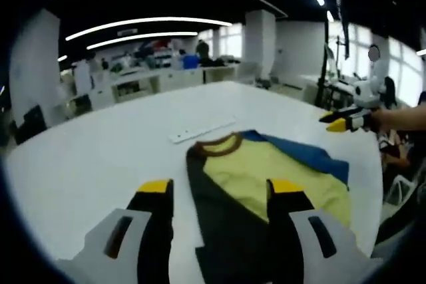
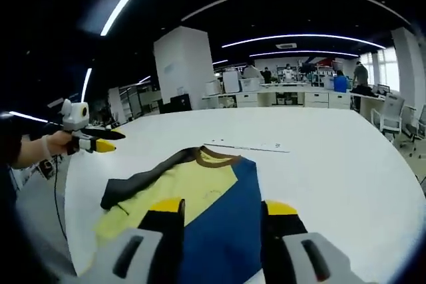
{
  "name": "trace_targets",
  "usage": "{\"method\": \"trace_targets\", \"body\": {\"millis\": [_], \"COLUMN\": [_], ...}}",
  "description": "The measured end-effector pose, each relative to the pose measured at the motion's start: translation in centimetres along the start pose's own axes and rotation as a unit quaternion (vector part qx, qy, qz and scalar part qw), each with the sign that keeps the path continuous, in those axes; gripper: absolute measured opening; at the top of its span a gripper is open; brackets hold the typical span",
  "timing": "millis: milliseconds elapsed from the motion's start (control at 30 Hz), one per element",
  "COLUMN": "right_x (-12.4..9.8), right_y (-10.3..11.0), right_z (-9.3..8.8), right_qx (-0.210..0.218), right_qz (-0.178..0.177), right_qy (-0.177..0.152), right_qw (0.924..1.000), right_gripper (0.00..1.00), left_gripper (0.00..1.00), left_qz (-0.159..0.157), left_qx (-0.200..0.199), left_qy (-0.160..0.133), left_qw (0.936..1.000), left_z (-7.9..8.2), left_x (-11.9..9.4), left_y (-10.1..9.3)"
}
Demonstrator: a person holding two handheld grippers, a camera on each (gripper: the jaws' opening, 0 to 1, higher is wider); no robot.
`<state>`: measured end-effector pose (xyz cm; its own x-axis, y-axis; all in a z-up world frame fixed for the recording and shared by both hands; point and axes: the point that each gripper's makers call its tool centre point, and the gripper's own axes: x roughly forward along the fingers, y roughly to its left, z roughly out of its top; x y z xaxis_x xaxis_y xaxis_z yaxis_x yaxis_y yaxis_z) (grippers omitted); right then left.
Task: Fold the garment on the visible template until the final outline fits inside the template.
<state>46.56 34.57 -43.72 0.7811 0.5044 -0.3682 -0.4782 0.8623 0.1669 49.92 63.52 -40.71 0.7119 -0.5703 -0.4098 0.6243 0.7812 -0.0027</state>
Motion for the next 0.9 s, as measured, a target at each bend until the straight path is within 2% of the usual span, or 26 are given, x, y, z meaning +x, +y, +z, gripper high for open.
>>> {"method": "trace_targets", "body": {"millis": [200, 367, 433, 467, 567, 633, 700, 767, 900], "right_x": [-0.9, -1.4, -1.6, -1.9, -2.9, -3.7, -4.3, -4.7, -5.2], "right_y": [0.6, 0.9, 1.2, 1.7, 2.5, 3.1, 3.2, 3.6, 3.5], "right_z": [-0.7, -0.8, -0.7, -0.8, -1.5, -2.6, -3.6, -4.3, -5.9], "right_qx": [-0.005, -0.016, -0.028, -0.062, -0.153, -0.186, -0.237, -0.260, -0.317], "right_qz": [-0.003, -0.002, 0.004, 0.013, 0.028, 0.046, 0.051, 0.062, 0.069], "right_qy": [0.006, 0.006, 0.004, 0.005, 0.013, 0.034, 0.056, 0.069, 0.099], "right_qw": [1.0000, 0.9998, 0.9996, 0.9980, 0.9878, 0.9809, 0.9686, 0.9610, 0.9409], "right_gripper": [0.43, 0.42, 0.42, 0.41, 0.36, 0.32, 0.32, 0.32, 0.29], "left_gripper": [0.52, 0.52, 0.51, 0.51, 0.51, 0.51, 0.51, 0.51, 0.51], "left_qz": [0.001, 0.002, 0.000, 0.001, 0.002, 0.004, 0.007, 0.010, 0.014], "left_qx": [-0.014, -0.016, -0.014, -0.011, -0.020, -0.021, -0.025, -0.027, -0.034], "left_qy": [-0.002, -0.008, -0.006, -0.004, -0.004, -0.005, -0.003, -0.002, -0.003], "left_qw": [0.9999, 0.9998, 0.9999, 0.9999, 0.9998, 0.9997, 0.9997, 0.9996, 0.9993], "left_z": [-0.4, -0.2, -0.4, -0.6, -0.9, -1.0, -1.3, -1.5, -1.5], "left_x": [-0.6, -1.0, -1.0, -1.1, -1.4, -1.6, -1.8, -1.9, -2.2], "left_y": [-0.3, -0.6, -1.0, -1.1, -1.3, -1.3, -1.3, -1.2, -1.1]}}
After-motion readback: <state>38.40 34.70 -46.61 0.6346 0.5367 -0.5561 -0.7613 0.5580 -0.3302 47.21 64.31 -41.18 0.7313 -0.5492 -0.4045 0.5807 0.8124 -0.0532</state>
